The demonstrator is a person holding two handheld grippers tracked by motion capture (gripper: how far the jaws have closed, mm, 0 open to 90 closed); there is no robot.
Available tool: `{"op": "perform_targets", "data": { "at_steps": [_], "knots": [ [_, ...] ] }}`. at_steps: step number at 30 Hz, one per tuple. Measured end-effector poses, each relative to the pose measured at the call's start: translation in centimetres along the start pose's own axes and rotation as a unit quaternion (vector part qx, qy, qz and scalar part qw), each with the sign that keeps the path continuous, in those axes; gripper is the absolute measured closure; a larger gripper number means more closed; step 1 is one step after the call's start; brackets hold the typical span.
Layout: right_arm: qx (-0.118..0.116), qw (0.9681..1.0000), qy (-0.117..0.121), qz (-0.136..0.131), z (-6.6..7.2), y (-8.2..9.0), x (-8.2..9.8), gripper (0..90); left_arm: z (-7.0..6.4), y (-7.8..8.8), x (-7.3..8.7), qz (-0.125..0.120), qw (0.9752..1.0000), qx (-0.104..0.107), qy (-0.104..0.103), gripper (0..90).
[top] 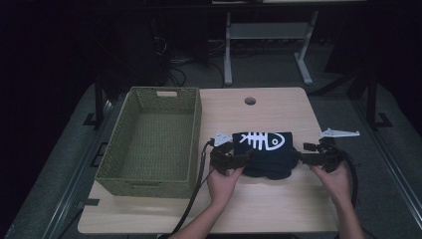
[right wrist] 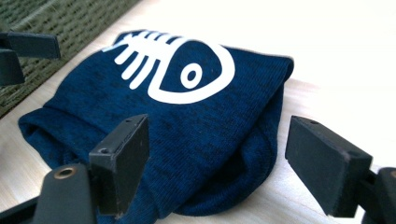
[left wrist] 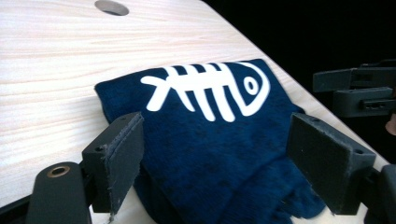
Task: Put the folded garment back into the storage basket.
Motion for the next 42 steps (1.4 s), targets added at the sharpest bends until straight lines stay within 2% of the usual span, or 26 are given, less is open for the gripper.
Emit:
{"op": "perform_targets", "data": {
  "at_steps": [3, 4, 7, 8, 11, 12, 13, 14, 15, 17, 18, 19, 20, 21, 22, 23, 24, 25, 26, 27, 28, 30, 33, 35, 37, 42],
  "knots": [
    [0.004, 1.0, 0.001, 0.006, -0.3, -0.6, 0.0, 21.3, 0.6, -0.4, 0.3, 0.006, 0.9999, -0.011, -0.003, 19.0],
    [0.005, 0.9999, -0.005, 0.012, -0.4, -1.2, -0.1, 21.3, 1.2, -0.9, 0.6, 0.012, 0.9996, -0.02, 0.018, 19.0],
    [0.008, 0.9999, -0.002, 0.008, -0.7, -1.9, -0.2, 21.9, 1.9, -1.2, 1.0, 0.02, 0.999, -0.03, 0.025, 18.9],
    [0.015, 0.9997, -0.001, 0.019, -1.0, -2.6, 0.2, 22.4, 2.6, -1.6, 1.3, 0.03, 0.9982, -0.037, 0.035, 18.9],
    [0.019, 0.9995, -0.005, 0.024, -1.4, -3.2, 0.6, 25.6, 3.1, -1.9, 1.6, 0.038, 0.9974, -0.042, 0.046, 19.1],
    [0.022, 0.9992, -0.017, 0.03, -1.9, -3.6, 1.1, 28.7, 3.5, -2.2, 2.0, 0.052, 0.9963, -0.044, 0.053, 20.2],
    [0.022, 0.9992, -0.017, 0.03, -1.9, -3.6, 1.1, 28.7, 3.5, -2.2, 2.0, 0.052, 0.9963, -0.044, 0.053, 22.0],
    [0.019, 0.9989, -0.029, 0.032, -2.2, -4.0, 1.4, 31.1, 3.6, -2.5, 2.2, 0.058, 0.9948, -0.044, 0.07, 22.6],
    [0.019, 0.9989, -0.029, 0.032, -2.2, -4.0, 1.4, 31.1, 3.6, -2.5, 2.2, 0.058, 0.9948, -0.044, 0.07, 23.9],
    [0.018, 0.9986, -0.03, 0.039, -2.2, -4.3, 1.8, 34.2, 3.5, -2.6, 2.4, 0.062, 0.9947, -0.039, 0.072, 28.3],
    [0.021, 0.9985, -0.025, 0.044, -2.1, -4.5, 1.9, 39.0, 3.4, -2.8, 2.6, 0.069, 0.9942, -0.036, 0.075, 29.1],
    [0.021, 0.9985, -0.025, 0.044, -2.1, -4.5, 1.9, 39.0, 3.4, -2.8, 2.6, 0.069, 0.9942, -0.036, 0.075, 30.7],
    [0.03, 0.9982, -0.02, 0.048, -2.1, -4.6, 2.1, 43.4, 3.3, -3.1, 3.0, 0.078, 0.9929, -0.031, 0.084, 31.9],
    [0.03, 0.9982, -0.02, 0.048, -2.1, -4.6, 2.1, 43.4, 3.3, -3.1, 3.0, 0.078, 0.9929, -0.031, 0.084, 32.5],
    [0.037, 0.9977, -0.012, 0.055, -1.9, -4.7, 2.3, 48.5, 3.2, -3.2, 3.3, 0.083, 0.9923, -0.029, 0.086, 33.7],
    [0.037, 0.9977, -0.012, 0.055, -1.9, -4.7, 2.3, 48.5, 3.1, -3.3, 3.4, 0.083, 0.9925, -0.027, 0.086, 33.7],
    [0.037, 0.9976, -0.009, 0.058, -1.7, -4.7, 2.4, 53.5, 2.9, -3.4, 3.5, 0.082, 0.9926, -0.024, 0.086, 37.6],
    [0.037, 0.9976, -0.009, 0.058, -1.7, -4.7, 2.4, 53.5, 2.9, -3.4, 3.5, 0.082, 0.9926, -0.024, 0.086, 40.1],
    [0.032, 0.9977, -0.016, 0.058, -1.7, -4.7, 2.5, 58.3, 2.7, -3.4, 3.5, 0.084, 0.9924, -0.02, 0.088, 43.6],
    [0.032, 0.9977, -0.016, 0.058, -1.7, -4.7, 2.5, 58.3, 2.7, -3.4, 3.5, 0.084, 0.9924, -0.02, 0.088, 46.5],
    [0.024, 0.9976, -0.029, 0.058, -1.7, -4.7, 2.5, 63.5, 2.5, -3.4, 3.4, 0.084, 0.9924, -0.013, 0.088, 50.9],
    [0.019, 0.9975, -0.036, 0.059, -1.6, -4.7, 2.5, 67.2, 2.3, -3.4, 3.3, 0.085, 0.9923, -0.009, 0.089, 57.9],
    [0.017, 0.9974, -0.038, 0.059, -1.6, -4.6, 2.5, 68.4, 2.1, -3.4, 3.2, 0.086, 0.9923, -0.003, 0.089, 60.4],
    [0.003, 0.997, -0.053, 0.056, -1.4, -4.3, 2.4, 70.9, 2.0, -3.3, 3.2, 0.087, 0.9921, 0.003, 0.09, 65.3],
    [0.002, 0.9966, -0.06, 0.056, -1.4, -4.1, 2.4, 71.1, 1.8, -3.1, 3.0, 0.087, 0.9917, 0.011, 0.094, 66.5],
    [0.001, 0.9971, -0.059, 0.048, -0.9, -3.1, 1.6, 71.8, 1.0, -2.9, 2.4, 0.08, 0.9917, 0.025, 0.098, 68.5]
  ]
}}
Point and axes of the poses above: each handheld gripper's, and its own axes: y roughly backward along the jaws, x roughly out of its underside, z roughly to its left, the point moved 9 cm from there along -y, roughly forward along the jaws, and after that the axes turned 14 degrees about -z, right-handed, at the moved point
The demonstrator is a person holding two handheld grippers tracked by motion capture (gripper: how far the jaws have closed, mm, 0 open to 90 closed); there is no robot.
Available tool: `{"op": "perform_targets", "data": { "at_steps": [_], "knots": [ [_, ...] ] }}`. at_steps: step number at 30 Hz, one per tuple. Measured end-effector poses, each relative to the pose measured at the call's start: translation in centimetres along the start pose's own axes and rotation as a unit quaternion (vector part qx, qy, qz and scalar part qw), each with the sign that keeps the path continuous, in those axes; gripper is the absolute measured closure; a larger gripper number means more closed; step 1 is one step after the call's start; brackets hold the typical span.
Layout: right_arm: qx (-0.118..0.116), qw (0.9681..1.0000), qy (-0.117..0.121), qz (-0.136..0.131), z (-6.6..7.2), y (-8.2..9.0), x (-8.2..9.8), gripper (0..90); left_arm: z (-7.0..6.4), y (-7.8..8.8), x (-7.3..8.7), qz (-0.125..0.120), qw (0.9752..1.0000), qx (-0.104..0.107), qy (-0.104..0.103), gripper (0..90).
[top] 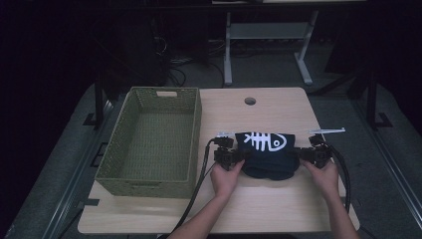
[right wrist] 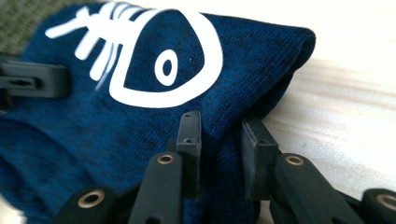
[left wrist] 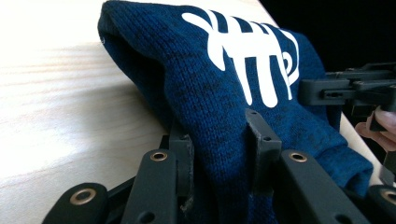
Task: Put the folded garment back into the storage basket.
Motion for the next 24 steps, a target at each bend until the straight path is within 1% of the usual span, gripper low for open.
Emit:
{"op": "perform_targets", "data": {
  "at_steps": [2, 3, 4, 7, 9, 12, 15, 17, 20, 22, 24],
  "knots": [
    [-0.008, 0.9998, -0.006, -0.019, 0.5, 0.6, -0.4, 72.0, -0.2, 0.2, -0.3, -0.004, 1.0, 0.003, 0.003, 68.6],
    [-0.012, 0.9996, -0.009, -0.022, 0.8, 0.9, -0.5, 72.1, -0.3, 0.3, -0.4, -0.007, 1.0, 0.006, 0.004, 68.7],
    [-0.011, 0.9996, -0.007, -0.024, 1.0, 1.2, -0.6, 72.1, -0.4, 0.4, -0.6, -0.008, 0.9999, 0.008, 0.005, 68.8],
    [-0.014, 0.9992, -0.004, -0.036, 1.6, 1.8, -1.0, 72.2, -0.8, 0.7, -1.0, -0.013, 0.9998, 0.012, 0.0, 69.0],
    [-0.014, 0.999, 0.002, -0.042, 1.9, 2.2, -1.4, 72.2, -1.2, 0.9, -1.3, -0.014, 0.9998, 0.016, -0.003, 69.0],
    [-0.017, 0.9984, -0.007, -0.053, 1.9, 2.8, -1.7, 72.2, -1.8, 1.1, -1.9, -0.018, 0.9996, 0.021, -0.009, 69.0],
    [-0.018, 0.998, -0.017, -0.058, 2.0, 3.1, -1.8, 72.2, -2.4, 1.2, -2.5, -0.022, 0.9993, 0.025, -0.015, 69.0],
    [-0.018, 0.9978, -0.02, -0.061, 2.0, 3.3, -2.0, 72.2, -2.7, 1.4, -2.8, -0.024, 0.9991, 0.027, -0.022, 69.0],
    [-0.018, 0.9973, -0.023, -0.068, 2.1, 3.7, -2.2, 72.2, -3.1, 1.6, -3.1, -0.025, 0.9989, 0.033, -0.022, 68.9],
    [-0.02, 0.9971, -0.021, -0.071, 2.1, 4.0, -2.4, 72.2, -3.4, 1.8, -3.3, -0.027, 0.9987, 0.037, -0.024, 68.8],
    [-0.02, 0.9966, -0.025, -0.076, 2.2, 4.3, -2.6, 72.1, -3.7, 1.9, -3.6, -0.027, 0.9984, 0.039, -0.032, 68.6]
  ]
}}
Point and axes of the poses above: each handheld gripper's, and its own axes: y roughly backward along the jaws, x roughly out of its underside, z roughly to its left, the point moved 9 cm from there along -y, roughly forward along the jaws, and after that the axes turned 14 degrees about -z, right-handed, at the moved point
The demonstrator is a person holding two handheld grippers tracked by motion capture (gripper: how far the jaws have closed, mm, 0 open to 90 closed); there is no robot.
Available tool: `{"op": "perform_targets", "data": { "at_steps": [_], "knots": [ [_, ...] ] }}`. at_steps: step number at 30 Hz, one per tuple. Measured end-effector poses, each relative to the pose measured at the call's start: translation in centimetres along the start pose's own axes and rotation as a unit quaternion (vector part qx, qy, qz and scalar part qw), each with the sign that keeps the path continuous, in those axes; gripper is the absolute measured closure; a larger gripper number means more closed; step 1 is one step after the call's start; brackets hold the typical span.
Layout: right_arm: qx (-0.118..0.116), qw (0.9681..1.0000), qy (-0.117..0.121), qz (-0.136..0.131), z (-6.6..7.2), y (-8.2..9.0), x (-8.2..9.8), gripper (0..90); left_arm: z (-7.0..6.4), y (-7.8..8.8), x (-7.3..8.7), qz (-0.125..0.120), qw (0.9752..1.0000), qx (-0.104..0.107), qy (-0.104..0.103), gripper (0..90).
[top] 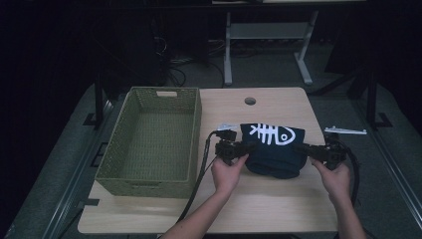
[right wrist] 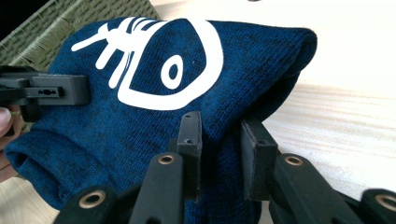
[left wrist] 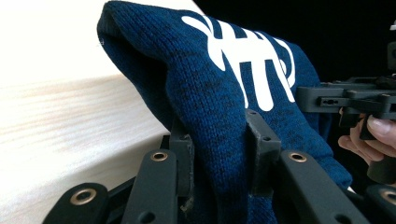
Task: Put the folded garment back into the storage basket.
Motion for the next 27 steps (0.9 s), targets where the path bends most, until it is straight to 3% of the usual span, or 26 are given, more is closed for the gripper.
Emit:
{"op": "perform_targets", "data": {
  "at_steps": [16, 27],
  "knots": [
    [-0.011, 0.9996, -0.016, -0.019, 0.9, 1.5, -2.0, 72.0, -1.8, 0.7, -2.6, -0.005, 0.9997, 0.02, -0.01, 68.0],
    [-0.007, 0.9997, 0.006, -0.021, 2.4, 2.3, -3.9, 72.0, -2.8, 1.6, -4.6, -0.007, 0.9989, 0.026, -0.038, 68.1]
  ]
}}
Point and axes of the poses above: each handheld gripper's, and its own axes: y roughly backward along the jaws, x roughly out of its underside, z roughly to its left, the point moved 9 cm from there along -y, roughly forward along the jaws, and after that the axes turned 14 degrees about -z, right-handed, at the moved point
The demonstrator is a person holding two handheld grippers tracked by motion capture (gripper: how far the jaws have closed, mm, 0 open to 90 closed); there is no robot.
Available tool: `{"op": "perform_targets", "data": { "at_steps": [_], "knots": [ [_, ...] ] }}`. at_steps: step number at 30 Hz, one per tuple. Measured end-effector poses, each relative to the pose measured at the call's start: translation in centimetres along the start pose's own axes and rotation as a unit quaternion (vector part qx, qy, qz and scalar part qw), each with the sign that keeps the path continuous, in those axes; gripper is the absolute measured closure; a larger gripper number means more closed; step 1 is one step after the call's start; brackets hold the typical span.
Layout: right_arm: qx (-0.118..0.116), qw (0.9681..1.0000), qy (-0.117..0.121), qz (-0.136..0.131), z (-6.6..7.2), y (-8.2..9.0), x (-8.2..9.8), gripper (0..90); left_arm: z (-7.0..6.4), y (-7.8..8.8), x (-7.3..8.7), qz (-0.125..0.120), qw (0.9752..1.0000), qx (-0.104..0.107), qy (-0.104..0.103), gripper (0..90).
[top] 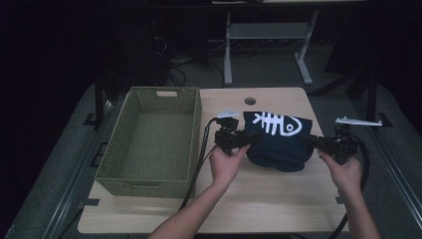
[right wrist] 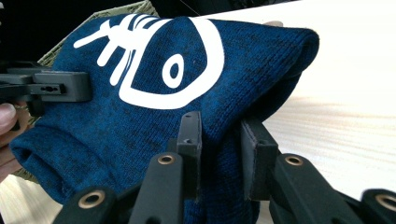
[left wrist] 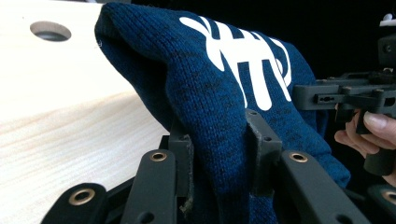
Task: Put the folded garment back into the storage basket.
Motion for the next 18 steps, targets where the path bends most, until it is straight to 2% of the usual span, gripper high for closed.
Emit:
{"op": "perform_targets", "data": {
  "at_steps": [4, 18],
  "knots": [
    [-0.003, 1.0, 0.002, -0.004, 0.4, 0.1, -0.5, 71.9, -0.2, 0.5, -0.6, 0.0, 0.9999, 0.002, -0.014, 68.0],
    [-0.018, 0.9997, 0.011, -0.007, 2.7, -0.2, -2.1, 71.8, 0.0, 2.5, -2.6, -0.011, 0.9999, 0.009, -0.008, 67.5]
  ]
}}
Point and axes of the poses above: each handheld gripper's, and its own axes: y roughly backward along the jaws, x roughly out of its underside, z roughly to its left, the point moved 9 cm from there along -y, roughly forward along the jaws, and after that the axes turned 14 degrees about -z, right-handed, at the moved point
